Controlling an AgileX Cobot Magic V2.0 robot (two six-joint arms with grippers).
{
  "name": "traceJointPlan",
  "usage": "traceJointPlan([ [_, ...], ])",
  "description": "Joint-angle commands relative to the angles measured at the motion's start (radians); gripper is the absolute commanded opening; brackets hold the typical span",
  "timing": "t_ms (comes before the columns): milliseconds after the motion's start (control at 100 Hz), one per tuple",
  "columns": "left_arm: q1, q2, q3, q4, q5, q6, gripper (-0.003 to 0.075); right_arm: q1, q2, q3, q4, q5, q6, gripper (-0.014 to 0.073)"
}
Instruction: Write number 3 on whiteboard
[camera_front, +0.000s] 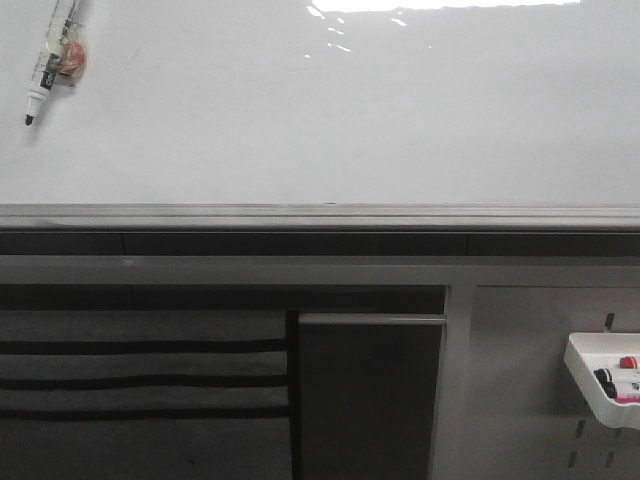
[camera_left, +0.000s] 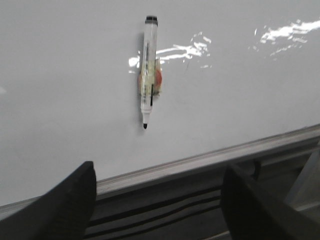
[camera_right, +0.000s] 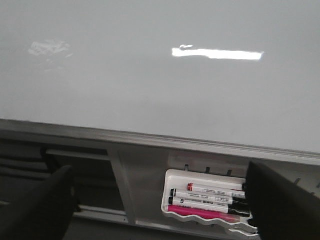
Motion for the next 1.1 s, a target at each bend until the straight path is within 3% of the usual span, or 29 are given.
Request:
traceJointPlan([
  [0, -0.011, 0.125, -0.043, 0.009, -0.118, 0.005, 0.0448, -0.008, 0.045, -0.038, 0.045, -0.05, -0.056, 0.0615],
  [320, -0.009, 0.485, -0.135, 0.023, -0.36, 0.005, 0.0439, -0.008, 0.063, -0.038, 0.045, -0.057, -0.056, 0.0615],
  [880, -0.047, 0.761, -0.289, 0.04, -0.448, 0.005, 0.0438, -0.008, 0.063, -0.038, 0.045, -0.055, -0.056, 0.0615],
  [1089, -0.046, 0.764, -0.289, 0.04, -0.493, 0.005, 0.0299, -0.008, 0.063, -0.038, 0.043, -0.055, -0.056, 0.0615],
])
